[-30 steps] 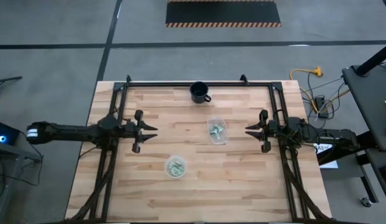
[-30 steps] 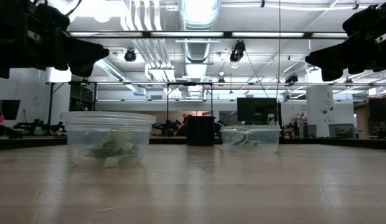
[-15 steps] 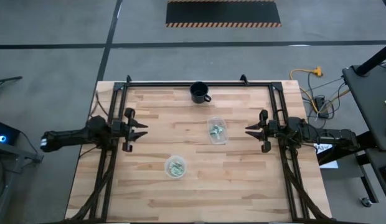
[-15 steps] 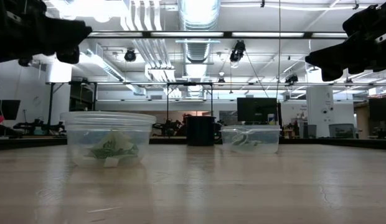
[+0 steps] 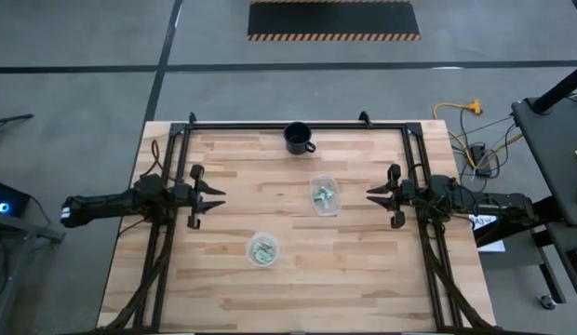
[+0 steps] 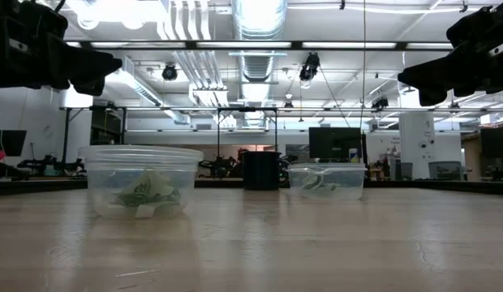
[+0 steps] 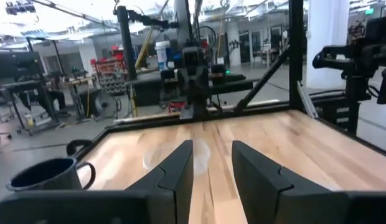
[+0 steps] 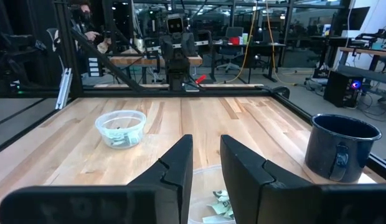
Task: Pick and place items into bin
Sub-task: Return to Home Position
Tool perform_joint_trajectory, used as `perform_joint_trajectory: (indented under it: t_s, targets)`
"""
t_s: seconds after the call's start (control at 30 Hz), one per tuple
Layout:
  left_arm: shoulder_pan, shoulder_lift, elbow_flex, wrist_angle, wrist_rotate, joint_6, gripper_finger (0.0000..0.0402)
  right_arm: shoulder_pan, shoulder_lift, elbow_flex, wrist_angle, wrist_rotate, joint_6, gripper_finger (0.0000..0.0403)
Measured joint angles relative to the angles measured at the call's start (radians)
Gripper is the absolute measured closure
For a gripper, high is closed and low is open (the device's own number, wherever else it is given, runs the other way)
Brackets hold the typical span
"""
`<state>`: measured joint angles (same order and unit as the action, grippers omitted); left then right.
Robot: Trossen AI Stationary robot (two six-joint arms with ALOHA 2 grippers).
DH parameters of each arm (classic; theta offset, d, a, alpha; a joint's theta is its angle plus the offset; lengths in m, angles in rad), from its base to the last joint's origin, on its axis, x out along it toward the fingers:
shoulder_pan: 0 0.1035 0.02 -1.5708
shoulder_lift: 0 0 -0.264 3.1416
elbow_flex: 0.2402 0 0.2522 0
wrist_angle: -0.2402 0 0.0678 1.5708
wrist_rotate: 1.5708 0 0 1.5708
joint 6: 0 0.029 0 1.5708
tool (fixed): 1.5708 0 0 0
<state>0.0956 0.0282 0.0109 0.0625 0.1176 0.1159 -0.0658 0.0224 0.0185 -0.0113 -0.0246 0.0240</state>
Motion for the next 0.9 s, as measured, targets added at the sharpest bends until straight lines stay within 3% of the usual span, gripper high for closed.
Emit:
perform_joint_trajectory:
  t_s: [0.33, 0.9]
  targets:
    - [0.000, 0.014, 0.009, -0.064, -0.021, -0.005, 0.0308, 0.000, 0.000, 0.000, 0.000, 0.000, 0.000, 0.0330]
    - [0.000, 0.086, -0.001, -0.018, -0.012, -0.004, 0.0308, 0.000, 0.000, 0.000, 0.000, 0.000, 0.000, 0.0330]
